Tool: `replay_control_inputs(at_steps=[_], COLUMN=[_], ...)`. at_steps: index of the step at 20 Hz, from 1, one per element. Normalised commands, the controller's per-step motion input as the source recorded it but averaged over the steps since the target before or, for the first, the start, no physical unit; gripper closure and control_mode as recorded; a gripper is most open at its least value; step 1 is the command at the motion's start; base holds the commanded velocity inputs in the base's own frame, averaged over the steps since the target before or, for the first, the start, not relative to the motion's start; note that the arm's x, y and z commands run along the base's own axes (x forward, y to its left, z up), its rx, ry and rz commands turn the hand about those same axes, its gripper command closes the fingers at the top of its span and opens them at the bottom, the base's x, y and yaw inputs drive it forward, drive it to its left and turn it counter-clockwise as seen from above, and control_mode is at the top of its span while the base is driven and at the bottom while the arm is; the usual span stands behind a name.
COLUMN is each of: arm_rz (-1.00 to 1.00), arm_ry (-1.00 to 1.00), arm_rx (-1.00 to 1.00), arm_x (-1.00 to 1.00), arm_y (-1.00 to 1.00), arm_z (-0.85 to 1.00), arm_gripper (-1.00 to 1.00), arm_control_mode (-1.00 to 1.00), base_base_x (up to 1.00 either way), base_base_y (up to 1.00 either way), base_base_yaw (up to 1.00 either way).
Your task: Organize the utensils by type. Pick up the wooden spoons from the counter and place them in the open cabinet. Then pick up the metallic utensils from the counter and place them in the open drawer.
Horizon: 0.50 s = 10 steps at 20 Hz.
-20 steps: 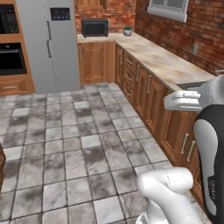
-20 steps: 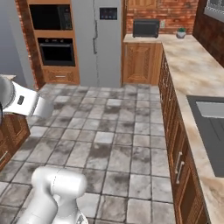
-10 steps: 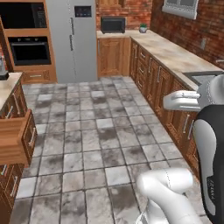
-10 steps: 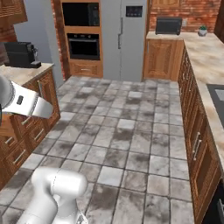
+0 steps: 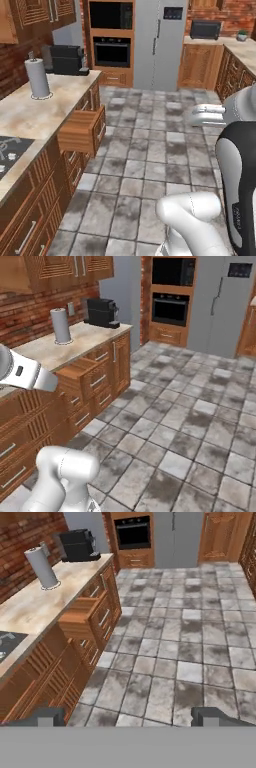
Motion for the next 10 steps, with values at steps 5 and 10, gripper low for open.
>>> replay_control_inputs(at_steps=[5,10], arm_rz=[0.0,0.0], arm_ry=[0.0,0.0], arm_rx=[0.0,0.0], arm_x=[0.0,0.0], arm_y=[0.0,0.0], arm_z=[0.0,0.0], arm_gripper=[-1.0,-1.0], arm_control_mode=[1.0,1.0], base_base_x=[-0.18,-0.31], base_base_y=[0.43,0.56], base_base_yaw=[0.52,0.51])
